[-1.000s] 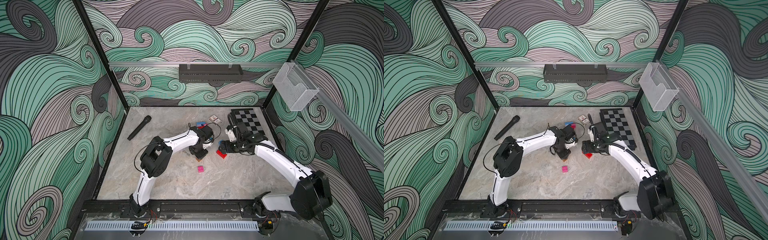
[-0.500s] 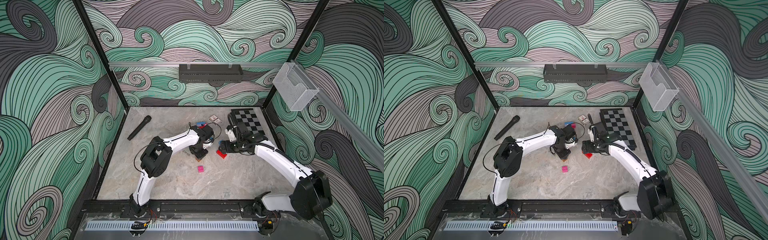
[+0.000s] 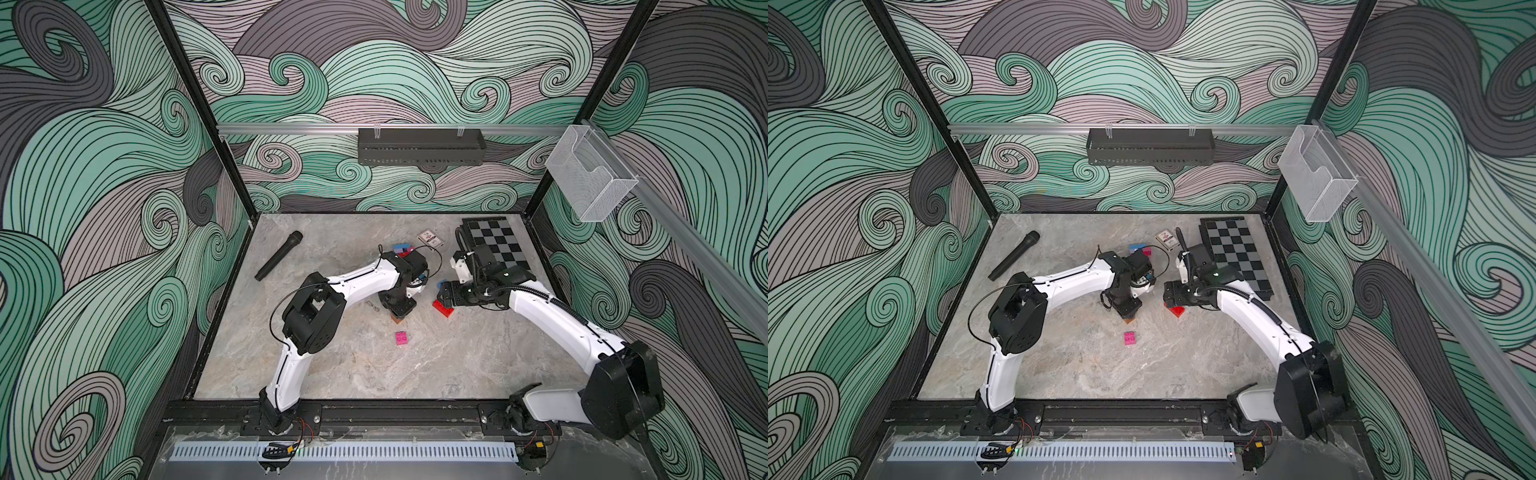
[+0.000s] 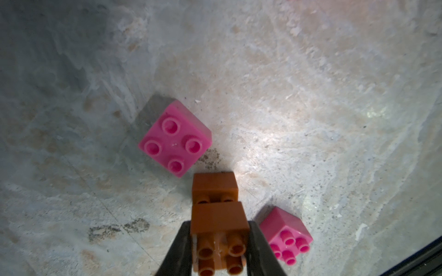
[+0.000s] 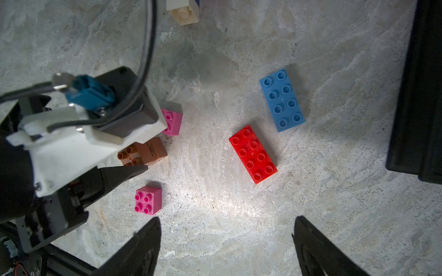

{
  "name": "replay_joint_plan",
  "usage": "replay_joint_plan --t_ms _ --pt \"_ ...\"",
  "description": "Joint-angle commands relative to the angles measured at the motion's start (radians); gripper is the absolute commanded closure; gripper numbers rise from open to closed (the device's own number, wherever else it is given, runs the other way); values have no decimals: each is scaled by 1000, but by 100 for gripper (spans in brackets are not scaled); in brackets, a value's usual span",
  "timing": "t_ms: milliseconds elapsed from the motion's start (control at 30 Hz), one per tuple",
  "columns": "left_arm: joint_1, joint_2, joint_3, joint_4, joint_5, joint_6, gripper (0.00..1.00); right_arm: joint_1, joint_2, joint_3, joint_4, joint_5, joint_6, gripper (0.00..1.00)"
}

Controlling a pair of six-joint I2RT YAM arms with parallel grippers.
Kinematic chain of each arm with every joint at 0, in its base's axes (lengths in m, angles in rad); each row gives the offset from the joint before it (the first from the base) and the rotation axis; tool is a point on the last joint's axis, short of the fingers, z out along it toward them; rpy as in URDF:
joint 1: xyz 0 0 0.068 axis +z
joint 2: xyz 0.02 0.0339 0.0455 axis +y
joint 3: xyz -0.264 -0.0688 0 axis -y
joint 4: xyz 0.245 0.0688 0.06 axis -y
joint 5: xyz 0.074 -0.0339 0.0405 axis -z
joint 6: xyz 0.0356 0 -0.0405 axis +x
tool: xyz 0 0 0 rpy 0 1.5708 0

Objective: Assemble the letter p with lego
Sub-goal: Assemble the lego brick with the lego brick.

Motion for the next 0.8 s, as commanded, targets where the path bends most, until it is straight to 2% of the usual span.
replay_joint_plan --t_ms 0,767 --pt "-3 20 27 -11 -12 -14 79 -3 -1 -10 5 -5 3 14" --pt "11 79 25 -17 4 -45 79 -3 0 -15 9 -14 4 14"
